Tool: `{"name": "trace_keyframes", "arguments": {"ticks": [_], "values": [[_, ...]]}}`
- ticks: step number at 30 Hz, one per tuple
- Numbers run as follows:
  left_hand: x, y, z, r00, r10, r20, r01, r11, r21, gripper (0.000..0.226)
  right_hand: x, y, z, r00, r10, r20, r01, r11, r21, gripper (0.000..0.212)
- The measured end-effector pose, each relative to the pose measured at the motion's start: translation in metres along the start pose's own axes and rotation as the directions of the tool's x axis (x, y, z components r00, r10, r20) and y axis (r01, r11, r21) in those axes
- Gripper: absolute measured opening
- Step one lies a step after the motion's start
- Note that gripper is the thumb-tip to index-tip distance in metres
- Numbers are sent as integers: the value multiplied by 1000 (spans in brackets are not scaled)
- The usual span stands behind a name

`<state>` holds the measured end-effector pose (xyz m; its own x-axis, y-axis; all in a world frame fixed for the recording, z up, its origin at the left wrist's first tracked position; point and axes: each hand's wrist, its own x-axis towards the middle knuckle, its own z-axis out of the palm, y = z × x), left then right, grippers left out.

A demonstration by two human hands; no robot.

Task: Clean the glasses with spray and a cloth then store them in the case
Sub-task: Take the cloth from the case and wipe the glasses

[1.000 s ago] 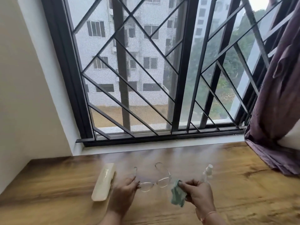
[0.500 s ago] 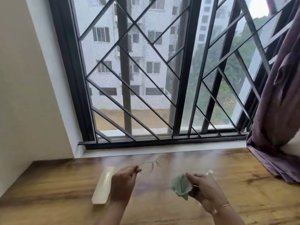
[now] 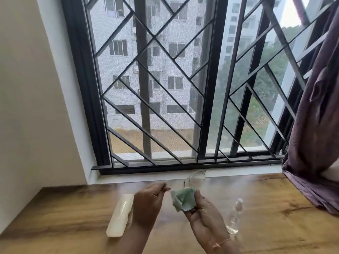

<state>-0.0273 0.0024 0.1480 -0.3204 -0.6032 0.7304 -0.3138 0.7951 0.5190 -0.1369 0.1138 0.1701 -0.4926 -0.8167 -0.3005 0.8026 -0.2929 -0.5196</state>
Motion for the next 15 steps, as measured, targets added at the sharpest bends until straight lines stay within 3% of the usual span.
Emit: {"name": "trace_keyframes", "arguments": {"ticks": [5,11,15], "values": [[3,1,-6,1000,-4,3,4,1000,12,25,-3,8,14,996,-53,69,46,993,105,19],[6,3,-7,1000,4,21,-4,1000,21,28,7,25,17,992,-123,17,123,992,-18,26],[5,5,-7,1000,16,21,-17,999,34,27,11,26,21,982,-178,63,181,982,-55,29]]}}
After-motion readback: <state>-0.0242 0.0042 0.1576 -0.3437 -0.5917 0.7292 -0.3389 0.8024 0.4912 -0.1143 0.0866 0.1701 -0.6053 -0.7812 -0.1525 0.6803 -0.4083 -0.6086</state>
